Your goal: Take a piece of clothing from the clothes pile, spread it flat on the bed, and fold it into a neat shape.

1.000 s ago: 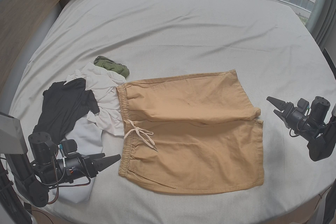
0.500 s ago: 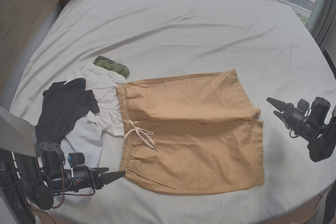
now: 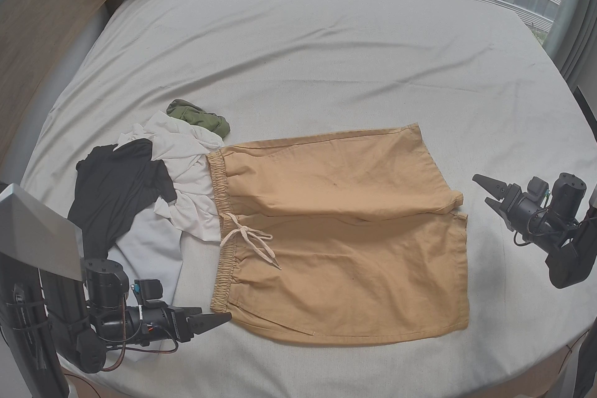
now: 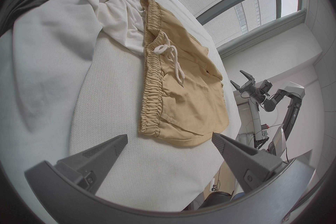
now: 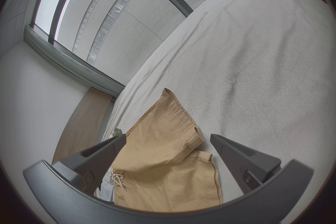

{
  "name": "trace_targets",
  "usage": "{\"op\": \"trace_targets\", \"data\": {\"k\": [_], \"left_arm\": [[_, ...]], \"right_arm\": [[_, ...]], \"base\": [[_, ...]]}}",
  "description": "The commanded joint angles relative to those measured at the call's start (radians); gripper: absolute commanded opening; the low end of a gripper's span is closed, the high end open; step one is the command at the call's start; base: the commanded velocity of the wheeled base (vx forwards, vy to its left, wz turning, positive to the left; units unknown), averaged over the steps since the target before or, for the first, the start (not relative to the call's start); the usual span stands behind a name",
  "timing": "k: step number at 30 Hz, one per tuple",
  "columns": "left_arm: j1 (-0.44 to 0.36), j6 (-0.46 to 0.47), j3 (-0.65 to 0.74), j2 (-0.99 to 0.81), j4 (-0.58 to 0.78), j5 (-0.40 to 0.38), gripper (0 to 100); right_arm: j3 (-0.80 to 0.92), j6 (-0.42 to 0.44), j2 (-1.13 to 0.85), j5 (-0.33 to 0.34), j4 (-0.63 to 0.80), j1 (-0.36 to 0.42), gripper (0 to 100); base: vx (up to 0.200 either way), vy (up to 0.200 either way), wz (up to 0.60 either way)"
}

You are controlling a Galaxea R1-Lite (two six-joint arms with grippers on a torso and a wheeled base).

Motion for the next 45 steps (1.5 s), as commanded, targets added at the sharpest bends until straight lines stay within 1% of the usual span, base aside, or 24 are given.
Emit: {"op": "trace_targets", "data": {"k": [1, 11, 14, 25, 26, 35, 36, 37, 39, 41, 42, 43, 44, 45], "left_arm": [[-0.006, -0.006, -0.037, 0.073, 0.000, 0.000, 100], [-0.009, -0.007, -0.076, 0.097, 0.000, -0.002, 100], [-0.018, -0.007, -0.111, 0.111, -0.001, 0.003, 100], [-0.029, -0.007, -0.137, 0.123, -0.001, 0.009, 100], [-0.029, -0.006, -0.137, 0.125, -0.001, 0.009, 0], [-0.024, -0.004, -0.162, 0.137, -0.001, 0.012, 0], [-0.024, -0.004, -0.162, 0.137, -0.001, 0.012, 0], [-0.026, -0.004, -0.162, 0.137, -0.001, 0.012, 0], [-0.026, -0.004, -0.162, 0.137, -0.001, 0.012, 0], [-0.027, -0.004, -0.162, 0.136, -0.001, 0.012, 0], [-0.027, -0.004, -0.162, 0.136, -0.001, 0.012, 0], [-0.029, -0.004, -0.160, 0.136, -0.001, 0.012, 0], [-0.029, -0.004, -0.162, 0.136, -0.001, 0.012, 0], [-0.029, -0.003, -0.160, 0.136, -0.001, 0.012, 0]], "right_arm": [[0.000, 0.000, 0.005, 0.001, -0.001, 0.000, 100], [-0.002, 0.000, 0.014, -0.001, -0.001, 0.000, 100], [-0.002, 0.000, 0.019, -0.001, -0.003, 0.000, 100], [0.000, 0.000, 0.020, -0.001, -0.003, 0.000, 100], [0.000, 0.000, 0.020, -0.001, -0.001, 0.000, 100], [0.023, -0.006, 0.020, 0.001, -0.001, 0.003, 100], [0.037, -0.014, 0.022, 0.001, -0.001, 0.009, 100], [0.055, -0.040, 0.026, 0.004, -0.001, 0.016, 100], [0.055, -0.040, 0.026, 0.004, -0.001, 0.016, 100], [0.155, -0.183, 0.066, 0.034, 0.001, 0.042, 100], [0.163, -0.193, 0.069, 0.034, 0.001, 0.045, 100], [0.206, -0.255, 0.086, 0.036, -0.001, 0.057, 100], [0.210, -0.261, 0.088, 0.036, -0.001, 0.057, 100], [0.245, -0.330, 0.108, 0.036, -0.001, 0.065, 100]], "base": [[0.000, 0.000, 0.00], [0.000, 0.000, 0.00], [0.000, 0.000, 0.00], [0.000, 0.000, 0.00], [0.000, 0.000, 0.00], [0.000, 0.000, 0.00], [0.000, 0.000, 0.00], [0.000, 0.000, 0.00], [0.000, 0.000, 0.00], [0.000, 0.000, 0.00], [0.000, 0.000, 0.00], [0.000, 0.000, 0.00], [0.000, 0.000, 0.00], [0.000, 0.000, 0.00]]}}
